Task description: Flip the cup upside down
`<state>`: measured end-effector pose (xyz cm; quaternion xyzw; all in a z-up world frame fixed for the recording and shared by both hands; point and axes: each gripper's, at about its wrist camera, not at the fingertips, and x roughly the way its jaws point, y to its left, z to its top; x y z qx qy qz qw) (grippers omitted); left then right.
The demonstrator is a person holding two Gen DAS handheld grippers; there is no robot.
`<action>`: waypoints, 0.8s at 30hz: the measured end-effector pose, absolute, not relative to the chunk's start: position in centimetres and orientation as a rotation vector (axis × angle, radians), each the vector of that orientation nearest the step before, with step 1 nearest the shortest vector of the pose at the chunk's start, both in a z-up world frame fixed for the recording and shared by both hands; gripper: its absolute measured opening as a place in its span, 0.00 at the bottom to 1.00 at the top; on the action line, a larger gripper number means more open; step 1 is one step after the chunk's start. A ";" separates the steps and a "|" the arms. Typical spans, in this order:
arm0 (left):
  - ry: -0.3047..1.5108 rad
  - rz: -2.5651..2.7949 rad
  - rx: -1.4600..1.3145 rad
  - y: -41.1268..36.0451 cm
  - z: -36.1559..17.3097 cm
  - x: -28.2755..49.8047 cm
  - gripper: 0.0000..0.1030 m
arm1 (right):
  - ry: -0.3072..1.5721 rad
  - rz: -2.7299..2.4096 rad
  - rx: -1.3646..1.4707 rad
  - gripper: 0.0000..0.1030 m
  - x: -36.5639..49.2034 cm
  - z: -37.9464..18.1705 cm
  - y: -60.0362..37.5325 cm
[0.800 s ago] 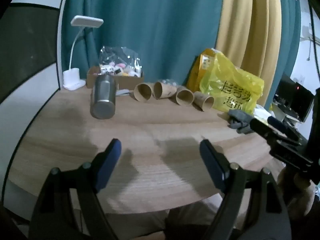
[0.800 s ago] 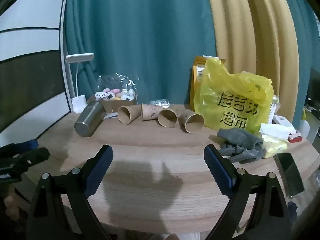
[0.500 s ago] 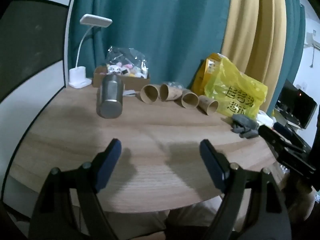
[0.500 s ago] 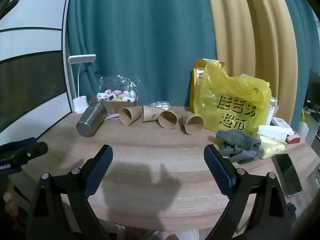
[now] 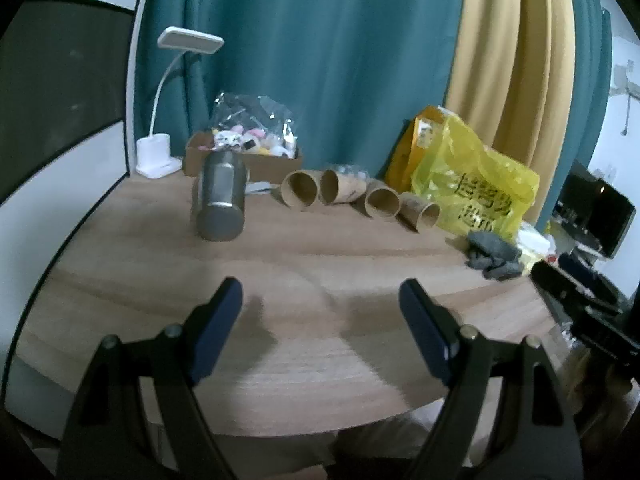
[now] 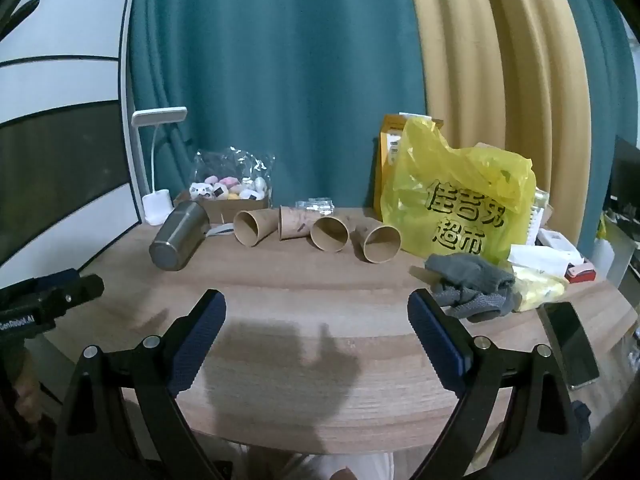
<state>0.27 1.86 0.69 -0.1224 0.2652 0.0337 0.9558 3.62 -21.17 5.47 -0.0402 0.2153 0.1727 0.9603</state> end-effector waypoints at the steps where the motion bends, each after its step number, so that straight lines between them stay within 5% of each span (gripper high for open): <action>1: 0.539 0.070 -0.249 2.0 0.7 0.4 0.80 | 0.436 0.349 -0.084 0.92 3.6 5.4 -21.1; 24: 0.554 0.052 -0.214 1.5 -0.1 1.6 0.80 | 0.477 0.345 -0.070 0.92 5.1 3.7 -21.9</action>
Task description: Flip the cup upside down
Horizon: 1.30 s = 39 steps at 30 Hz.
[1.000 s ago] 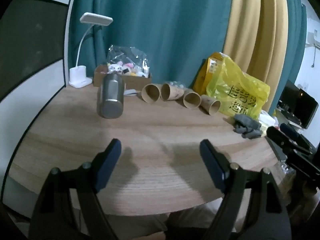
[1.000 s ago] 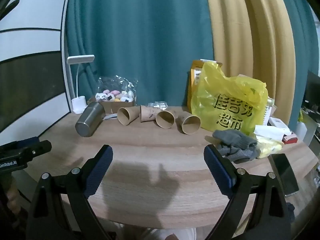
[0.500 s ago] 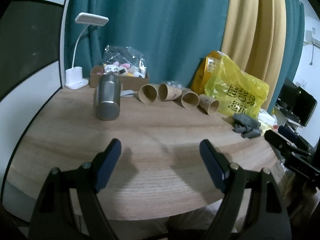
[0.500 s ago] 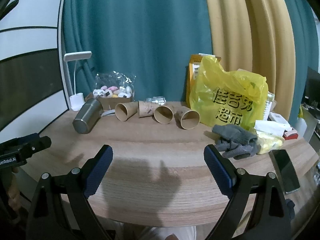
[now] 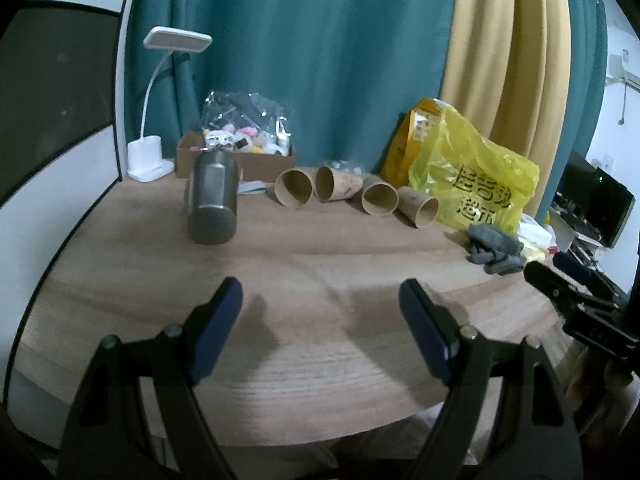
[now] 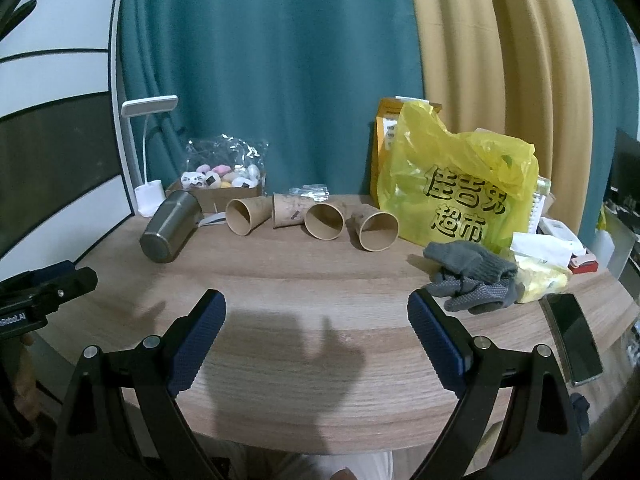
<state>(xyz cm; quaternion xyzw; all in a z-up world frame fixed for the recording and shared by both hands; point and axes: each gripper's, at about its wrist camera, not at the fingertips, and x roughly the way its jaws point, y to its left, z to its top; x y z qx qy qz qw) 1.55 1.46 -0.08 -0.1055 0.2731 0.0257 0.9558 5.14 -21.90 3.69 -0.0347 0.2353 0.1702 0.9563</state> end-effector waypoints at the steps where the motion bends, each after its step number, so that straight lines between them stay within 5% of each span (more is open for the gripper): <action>1: 0.552 0.053 -0.214 1.4 -0.1 1.5 0.80 | 0.479 0.345 -0.069 0.92 5.2 3.7 -22.0; 39: 0.542 0.054 -0.211 1.4 0.2 2.2 0.80 | 0.479 0.343 -0.068 0.92 5.8 3.5 -21.7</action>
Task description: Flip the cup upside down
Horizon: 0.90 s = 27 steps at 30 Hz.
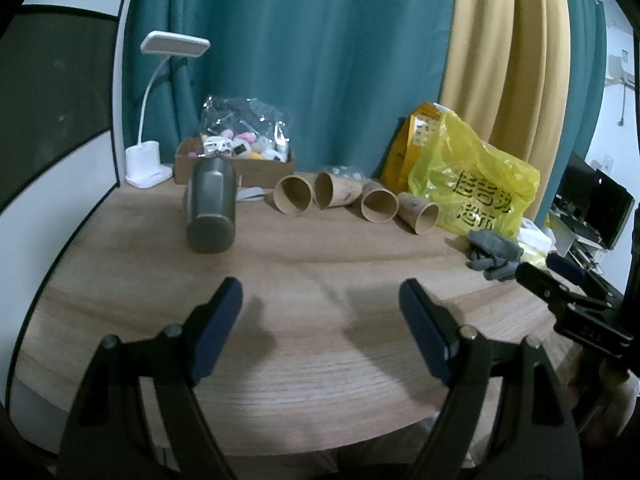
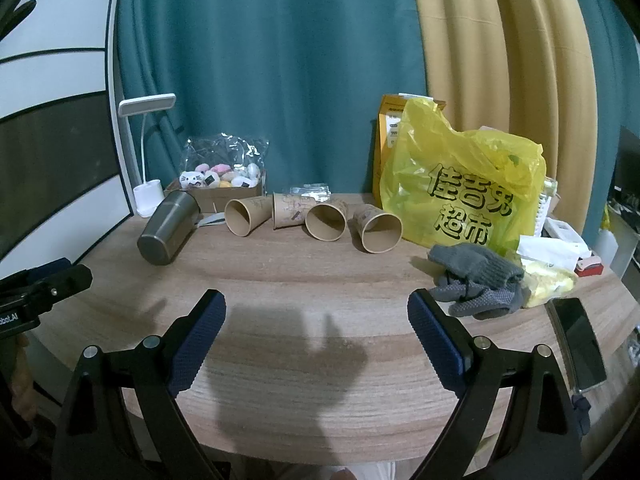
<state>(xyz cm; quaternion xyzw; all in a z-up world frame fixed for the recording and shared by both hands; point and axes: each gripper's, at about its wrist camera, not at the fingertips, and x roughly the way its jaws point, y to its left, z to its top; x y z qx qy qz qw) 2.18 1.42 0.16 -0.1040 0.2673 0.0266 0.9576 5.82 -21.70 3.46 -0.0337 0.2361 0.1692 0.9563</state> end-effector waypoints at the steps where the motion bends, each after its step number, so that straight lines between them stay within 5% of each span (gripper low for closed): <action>1: 0.542 0.055 -0.210 1.4 0.2 2.2 0.80 | 0.481 0.342 -0.069 0.92 5.8 3.5 -21.7; 27: 0.541 0.061 -0.219 1.9 0.6 2.3 0.80 | 0.482 0.344 -0.069 0.92 6.0 3.5 -21.6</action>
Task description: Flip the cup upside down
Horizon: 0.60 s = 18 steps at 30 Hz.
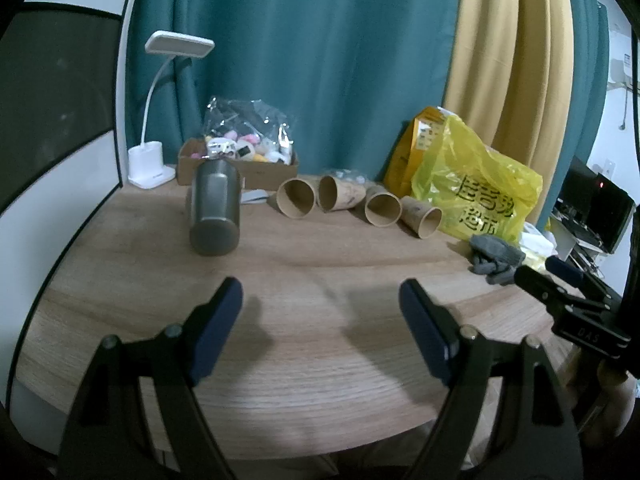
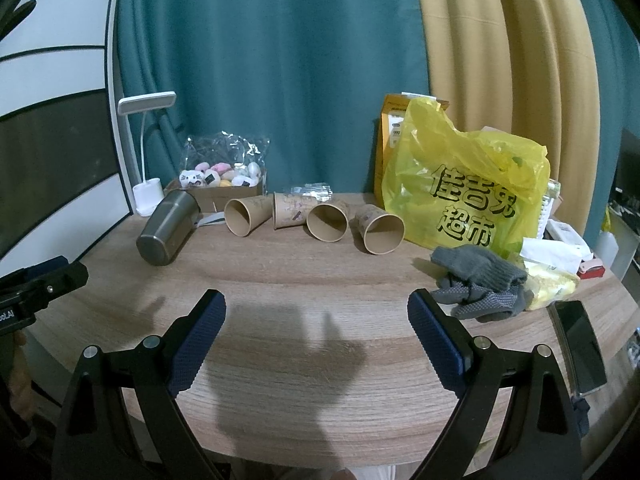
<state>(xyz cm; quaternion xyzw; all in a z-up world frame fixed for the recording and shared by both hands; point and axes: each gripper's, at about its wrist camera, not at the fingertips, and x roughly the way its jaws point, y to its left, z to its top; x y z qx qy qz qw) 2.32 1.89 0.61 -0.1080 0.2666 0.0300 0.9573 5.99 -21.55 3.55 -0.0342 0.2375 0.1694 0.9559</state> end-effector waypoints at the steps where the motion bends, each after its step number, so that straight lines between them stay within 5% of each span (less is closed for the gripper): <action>1: 0.542 0.061 -0.219 1.9 0.6 2.4 0.80 | 0.483 0.344 -0.070 0.92 6.1 3.5 -21.6; 18: 0.748 -0.047 -0.146 0.7 -0.7 12.5 0.80 | 0.576 0.316 -0.045 0.92 11.5 1.5 -22.3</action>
